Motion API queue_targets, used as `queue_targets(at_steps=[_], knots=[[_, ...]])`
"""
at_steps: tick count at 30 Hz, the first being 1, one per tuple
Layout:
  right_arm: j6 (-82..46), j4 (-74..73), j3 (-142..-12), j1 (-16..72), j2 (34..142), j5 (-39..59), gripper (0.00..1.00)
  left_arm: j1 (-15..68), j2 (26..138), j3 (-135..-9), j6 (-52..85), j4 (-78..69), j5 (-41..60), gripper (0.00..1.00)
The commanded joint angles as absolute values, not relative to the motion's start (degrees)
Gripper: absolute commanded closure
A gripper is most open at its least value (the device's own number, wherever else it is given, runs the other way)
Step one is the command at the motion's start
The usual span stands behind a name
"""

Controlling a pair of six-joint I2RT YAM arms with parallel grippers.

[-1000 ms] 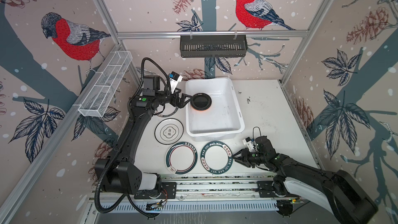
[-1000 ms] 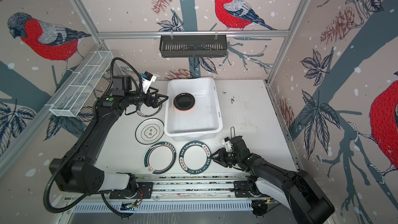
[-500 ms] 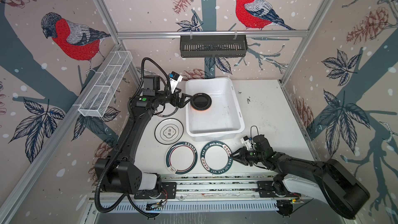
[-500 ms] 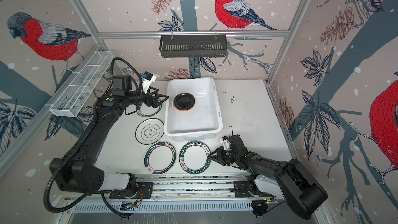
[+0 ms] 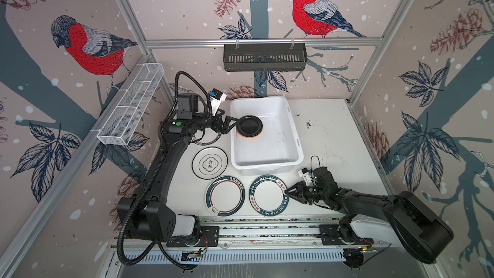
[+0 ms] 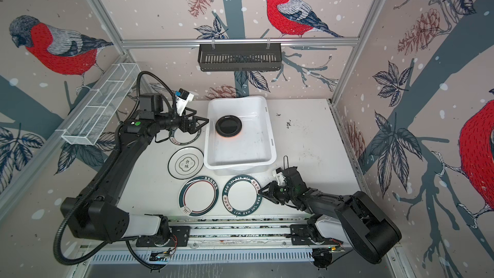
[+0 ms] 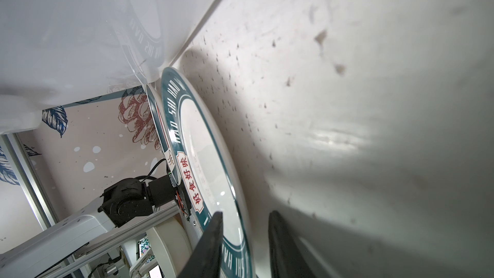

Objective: Place the plates into the plastic bin on the countertop
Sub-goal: 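Close the right gripper on the green-rimmed plate's rim and tilt it up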

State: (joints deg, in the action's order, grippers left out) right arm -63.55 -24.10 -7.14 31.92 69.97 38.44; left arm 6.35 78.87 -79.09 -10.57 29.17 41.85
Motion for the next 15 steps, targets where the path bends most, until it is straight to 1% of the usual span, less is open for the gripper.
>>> queue_targets(at_steps=[1,8,15], knots=[[-64.9,-26.4,-6.8,32.0,71.0,36.9,0.68,6.3,78.6,-78.9,-10.5,28.0,42.7,0.03],[-65.1,-27.8,-7.2,32.0,74.2,36.6,0.70,6.4,78.6,-78.6,-10.1,27.4,43.0,0.02],[-65.3,-28.5,-6.9,32.1,75.5,35.7,0.76,6.3,78.7,-78.8,-9.9,27.3,43.4,0.02]])
